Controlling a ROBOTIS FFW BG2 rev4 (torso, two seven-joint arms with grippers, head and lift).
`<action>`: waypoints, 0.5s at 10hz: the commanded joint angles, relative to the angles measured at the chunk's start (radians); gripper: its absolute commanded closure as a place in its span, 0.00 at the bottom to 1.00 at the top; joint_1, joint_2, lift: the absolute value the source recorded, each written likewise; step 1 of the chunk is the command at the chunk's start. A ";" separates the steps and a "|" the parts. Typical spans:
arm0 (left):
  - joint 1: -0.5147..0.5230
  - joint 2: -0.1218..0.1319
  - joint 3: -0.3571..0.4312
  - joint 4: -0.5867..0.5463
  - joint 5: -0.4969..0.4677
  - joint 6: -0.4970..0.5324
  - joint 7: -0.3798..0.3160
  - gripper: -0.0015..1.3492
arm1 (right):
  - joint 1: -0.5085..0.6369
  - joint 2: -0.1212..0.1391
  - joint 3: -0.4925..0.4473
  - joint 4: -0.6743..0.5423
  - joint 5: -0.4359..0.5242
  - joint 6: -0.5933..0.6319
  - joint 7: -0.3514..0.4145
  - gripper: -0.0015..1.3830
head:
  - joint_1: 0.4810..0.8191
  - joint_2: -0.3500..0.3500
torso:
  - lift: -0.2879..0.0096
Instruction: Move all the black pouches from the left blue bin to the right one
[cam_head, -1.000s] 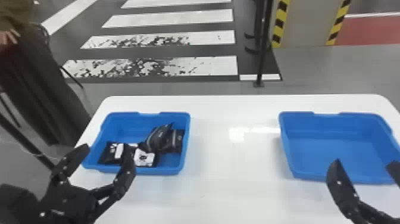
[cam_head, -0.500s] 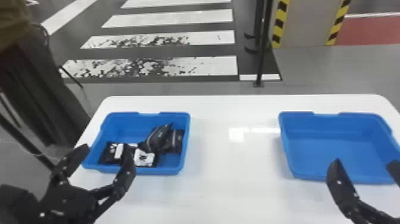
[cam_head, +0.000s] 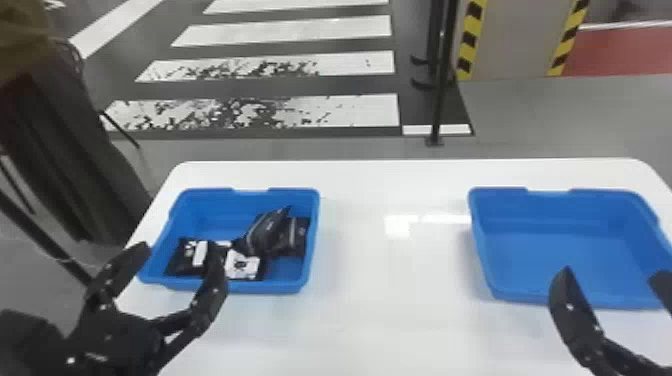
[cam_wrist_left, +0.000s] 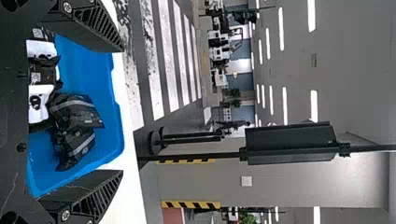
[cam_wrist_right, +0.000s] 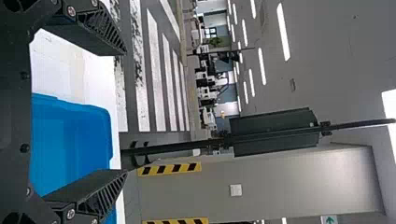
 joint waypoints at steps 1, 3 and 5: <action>0.000 0.000 0.000 0.000 -0.002 0.000 0.000 0.08 | 0.001 0.000 0.000 0.000 0.000 0.000 0.000 0.09 | 0.63 0.68 | 0.50; -0.020 -0.002 0.006 0.027 0.000 0.005 0.000 0.08 | -0.001 0.000 0.000 0.000 -0.002 0.000 0.000 0.09 | 0.63 0.68 | 0.50; -0.069 -0.005 0.022 0.074 0.002 0.007 0.000 0.08 | 0.001 -0.001 0.000 0.000 -0.002 0.000 0.001 0.09 | 0.63 0.70 | 0.50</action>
